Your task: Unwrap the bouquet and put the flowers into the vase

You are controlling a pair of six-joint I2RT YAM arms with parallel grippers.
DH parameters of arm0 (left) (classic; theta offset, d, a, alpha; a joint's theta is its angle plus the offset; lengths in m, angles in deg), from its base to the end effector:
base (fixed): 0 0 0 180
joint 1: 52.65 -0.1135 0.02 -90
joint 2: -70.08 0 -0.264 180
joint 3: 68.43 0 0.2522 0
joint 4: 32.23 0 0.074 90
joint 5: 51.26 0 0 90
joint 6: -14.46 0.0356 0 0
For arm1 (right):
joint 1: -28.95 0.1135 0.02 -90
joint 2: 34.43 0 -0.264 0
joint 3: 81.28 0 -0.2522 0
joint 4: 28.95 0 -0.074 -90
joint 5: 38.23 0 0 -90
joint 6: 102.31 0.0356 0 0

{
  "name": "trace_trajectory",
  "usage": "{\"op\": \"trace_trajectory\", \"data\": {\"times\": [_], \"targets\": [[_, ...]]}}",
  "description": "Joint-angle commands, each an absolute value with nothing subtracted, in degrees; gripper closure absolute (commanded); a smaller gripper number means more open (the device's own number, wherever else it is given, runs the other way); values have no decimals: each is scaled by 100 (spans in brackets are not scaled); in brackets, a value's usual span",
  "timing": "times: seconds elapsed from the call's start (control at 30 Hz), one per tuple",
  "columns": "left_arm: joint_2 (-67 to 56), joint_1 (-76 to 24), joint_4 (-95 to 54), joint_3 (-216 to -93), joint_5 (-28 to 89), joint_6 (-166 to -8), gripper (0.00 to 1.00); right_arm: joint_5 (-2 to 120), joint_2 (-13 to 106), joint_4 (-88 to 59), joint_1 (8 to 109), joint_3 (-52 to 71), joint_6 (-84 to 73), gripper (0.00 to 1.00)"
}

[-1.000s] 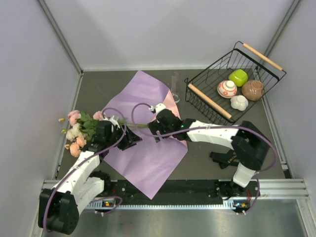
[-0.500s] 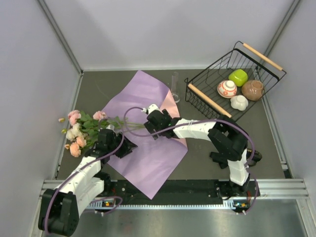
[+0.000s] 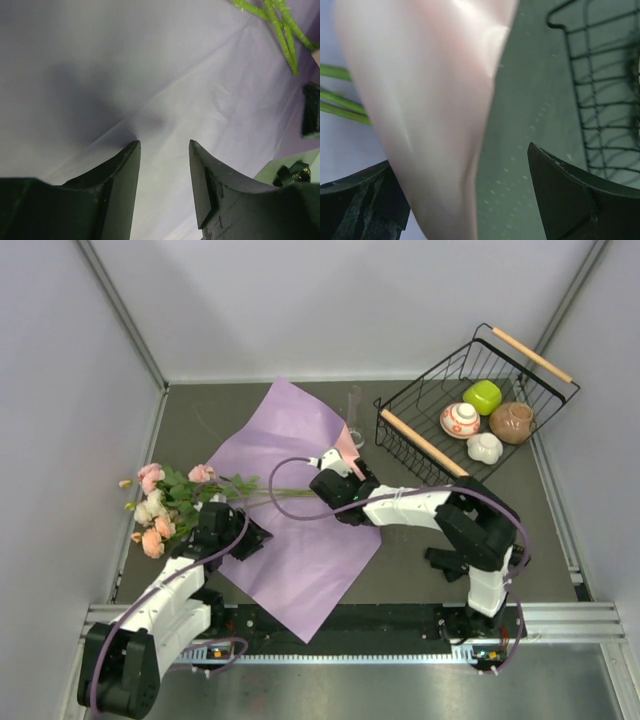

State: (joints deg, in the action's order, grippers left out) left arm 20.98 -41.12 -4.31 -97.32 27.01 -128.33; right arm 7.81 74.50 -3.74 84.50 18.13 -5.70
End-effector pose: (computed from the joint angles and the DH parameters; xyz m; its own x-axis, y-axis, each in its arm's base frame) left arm 0.1519 -0.0384 0.1449 -0.7030 -0.6524 -0.2831 -0.3823 0.6823 -0.6231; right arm 0.2392 0.3050 0.1634 -0.4935 -0.5729 -0.6544 -0.3055 0.8187 -0.4863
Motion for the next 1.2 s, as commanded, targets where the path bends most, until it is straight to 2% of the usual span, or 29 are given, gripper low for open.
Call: {"op": "trace_trajectory", "data": {"times": [0.0,0.5,0.77,1.1,1.17], "targets": [[2262,-4105,-414,-9643,3030,-12898,51,255,6499,-403,8310,2229,-431,13],[2306,-4105,-212,-9844,3241,-12590,52,-43,4908,99,8046,3143,-642,13],[2315,-4114,-97,-9950,3276,-12449,51,-764,4661,423,7993,3187,-792,12],[2350,-4263,104,-9853,3592,-12651,52,-457,4187,661,8002,3196,-502,11],[2359,-4333,175,-9827,3671,-12686,52,-55,4003,678,7993,3144,-388,11]]}}
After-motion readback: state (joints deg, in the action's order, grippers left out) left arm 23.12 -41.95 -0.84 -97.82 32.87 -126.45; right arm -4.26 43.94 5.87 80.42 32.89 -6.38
